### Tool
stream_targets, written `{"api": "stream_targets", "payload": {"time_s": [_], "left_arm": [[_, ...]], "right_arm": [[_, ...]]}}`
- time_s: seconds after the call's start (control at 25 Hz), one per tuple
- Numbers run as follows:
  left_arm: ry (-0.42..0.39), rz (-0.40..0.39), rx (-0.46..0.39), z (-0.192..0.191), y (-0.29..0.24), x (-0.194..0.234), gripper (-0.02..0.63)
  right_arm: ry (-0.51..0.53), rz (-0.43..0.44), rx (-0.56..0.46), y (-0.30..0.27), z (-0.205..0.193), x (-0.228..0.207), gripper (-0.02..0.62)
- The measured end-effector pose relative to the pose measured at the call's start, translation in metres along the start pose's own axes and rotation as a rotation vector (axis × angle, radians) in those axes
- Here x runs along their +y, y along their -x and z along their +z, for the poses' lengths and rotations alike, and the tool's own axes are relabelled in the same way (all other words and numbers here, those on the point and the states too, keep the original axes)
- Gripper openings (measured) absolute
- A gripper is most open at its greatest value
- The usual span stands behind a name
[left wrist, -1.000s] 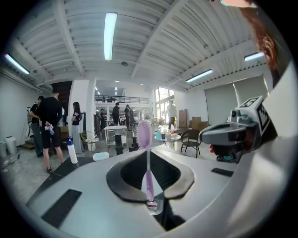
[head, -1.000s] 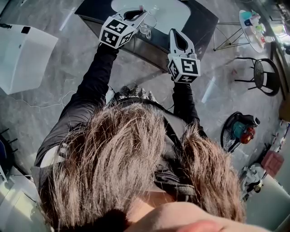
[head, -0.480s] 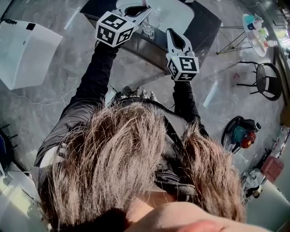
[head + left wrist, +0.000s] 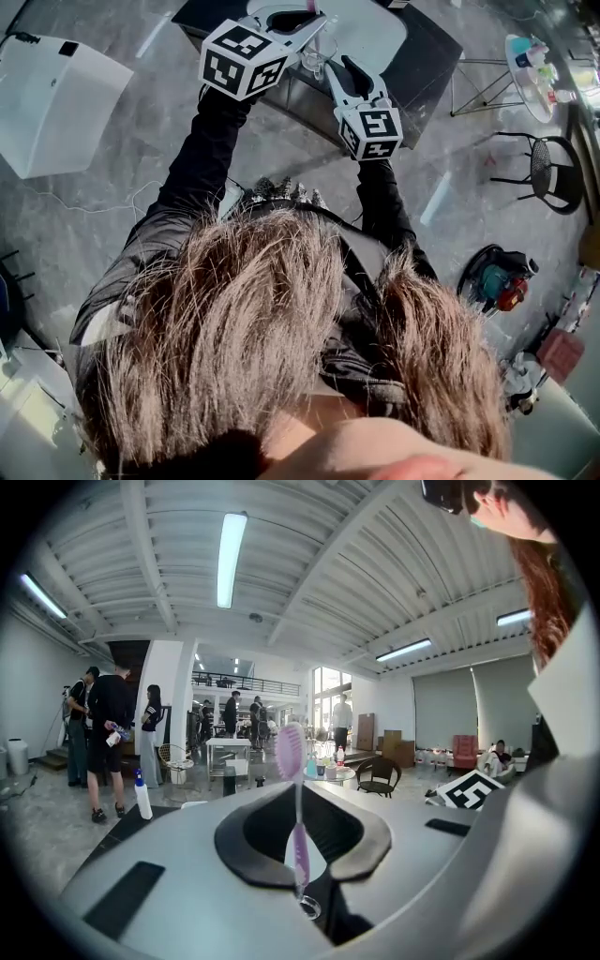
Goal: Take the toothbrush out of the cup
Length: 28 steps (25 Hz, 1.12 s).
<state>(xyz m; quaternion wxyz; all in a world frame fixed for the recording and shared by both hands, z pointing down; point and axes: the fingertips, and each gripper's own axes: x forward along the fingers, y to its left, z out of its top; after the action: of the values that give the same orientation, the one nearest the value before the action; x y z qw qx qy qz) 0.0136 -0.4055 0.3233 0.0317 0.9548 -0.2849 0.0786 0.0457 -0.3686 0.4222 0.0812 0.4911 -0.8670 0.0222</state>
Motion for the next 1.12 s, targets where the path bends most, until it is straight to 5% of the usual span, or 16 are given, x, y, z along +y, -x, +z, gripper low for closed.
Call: {"api": "stream_targets", "payload": {"time_s": [0.76,1.12], "left_arm": [[0.014,-0.074,0.021,0.012,-0.007,-0.035,0.026],[0.002,-0.079,0.011,0.016,-0.004,-0.038,0.026]], "right_arm": [[0.049,0.011,0.033,-0.014,0.0,0.004,0.112],[0.068,-0.007,0.02,-0.014,0.003,0.003,0.051]]}}
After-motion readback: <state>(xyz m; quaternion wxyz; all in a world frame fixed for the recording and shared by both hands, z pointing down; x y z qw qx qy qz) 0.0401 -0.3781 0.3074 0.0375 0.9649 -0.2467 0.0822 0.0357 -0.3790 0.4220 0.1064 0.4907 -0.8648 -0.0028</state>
